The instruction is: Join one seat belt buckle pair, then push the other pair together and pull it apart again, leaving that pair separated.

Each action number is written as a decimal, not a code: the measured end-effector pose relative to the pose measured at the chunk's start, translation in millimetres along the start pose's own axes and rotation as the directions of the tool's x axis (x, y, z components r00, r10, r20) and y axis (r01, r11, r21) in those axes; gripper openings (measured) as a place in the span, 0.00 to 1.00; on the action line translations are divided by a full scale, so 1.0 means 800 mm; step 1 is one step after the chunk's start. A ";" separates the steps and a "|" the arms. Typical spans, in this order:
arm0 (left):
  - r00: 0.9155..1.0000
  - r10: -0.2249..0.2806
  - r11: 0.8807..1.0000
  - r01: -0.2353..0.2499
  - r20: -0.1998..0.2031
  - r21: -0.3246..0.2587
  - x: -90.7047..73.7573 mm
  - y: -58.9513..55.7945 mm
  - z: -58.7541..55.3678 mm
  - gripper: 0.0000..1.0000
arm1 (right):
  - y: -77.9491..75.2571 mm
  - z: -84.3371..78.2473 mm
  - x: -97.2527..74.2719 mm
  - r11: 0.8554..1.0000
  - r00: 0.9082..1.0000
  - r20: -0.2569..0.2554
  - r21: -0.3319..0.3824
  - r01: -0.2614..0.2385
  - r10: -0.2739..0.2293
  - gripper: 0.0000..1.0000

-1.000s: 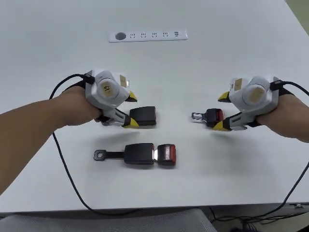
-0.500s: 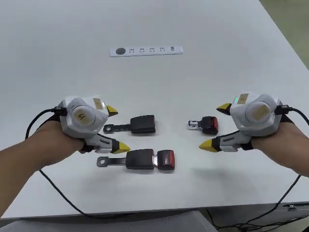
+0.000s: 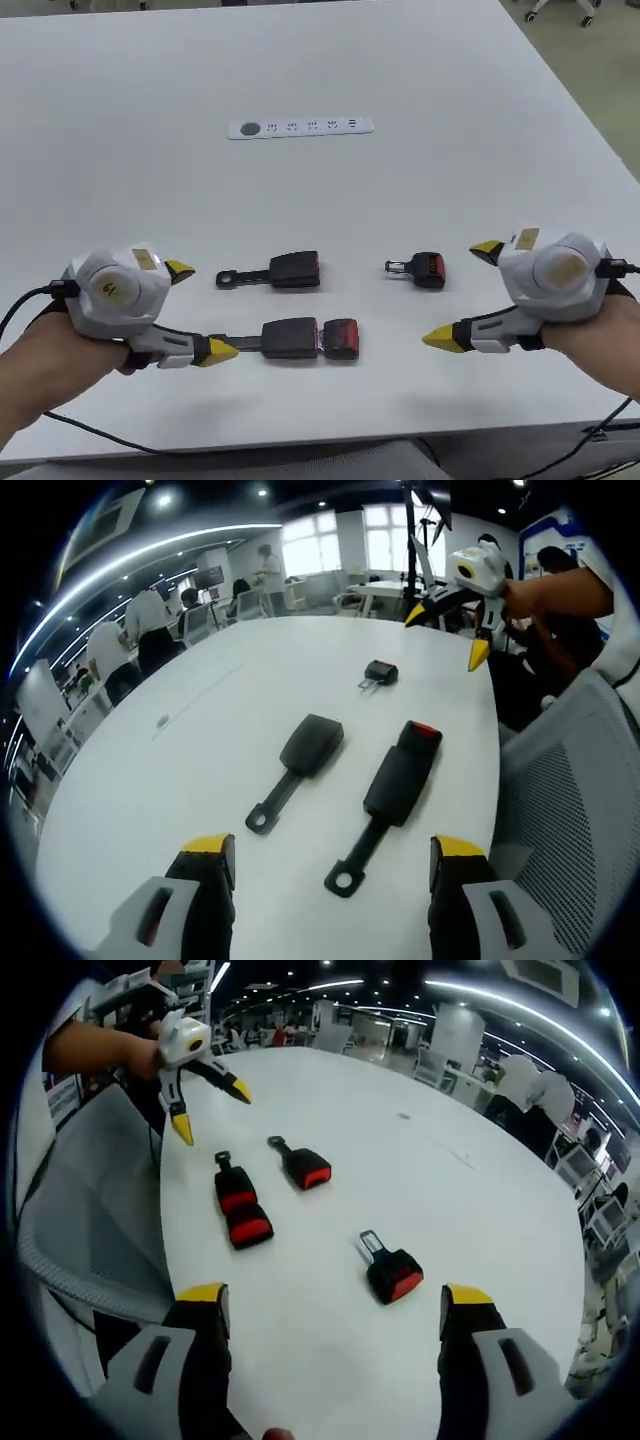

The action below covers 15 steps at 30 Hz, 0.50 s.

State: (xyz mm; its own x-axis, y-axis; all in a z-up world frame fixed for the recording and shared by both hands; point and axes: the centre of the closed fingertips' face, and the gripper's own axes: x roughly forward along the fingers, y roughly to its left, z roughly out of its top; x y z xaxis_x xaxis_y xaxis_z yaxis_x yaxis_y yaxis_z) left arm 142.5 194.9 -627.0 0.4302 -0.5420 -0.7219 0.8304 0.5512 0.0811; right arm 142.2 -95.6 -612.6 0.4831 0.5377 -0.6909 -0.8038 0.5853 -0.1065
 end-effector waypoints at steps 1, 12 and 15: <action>1.000 0.007 1.000 -0.007 -0.001 -0.020 -0.002 0.000 -0.006 0.84 | 0.001 -0.004 -0.001 1.000 1.000 -0.004 0.012 0.004 -0.004 0.88; 0.998 0.057 0.991 -0.057 -0.007 -0.123 -0.021 0.002 -0.032 1.00 | 0.020 -0.006 -0.012 1.000 1.000 0.007 0.030 -0.001 0.001 1.00; 0.998 0.064 0.989 -0.063 0.001 -0.137 -0.025 0.001 -0.031 1.00 | 0.020 -0.002 -0.018 0.999 1.000 0.007 0.033 0.010 -0.011 1.00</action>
State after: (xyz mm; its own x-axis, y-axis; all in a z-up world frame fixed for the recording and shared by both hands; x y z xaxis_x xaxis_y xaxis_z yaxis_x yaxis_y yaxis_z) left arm 125.7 221.9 -629.9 0.4828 -0.5062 -0.7147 0.7453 0.6659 0.0318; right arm 121.6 -94.7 -606.0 0.4943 0.5360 -0.6844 -0.7870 0.6103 -0.0905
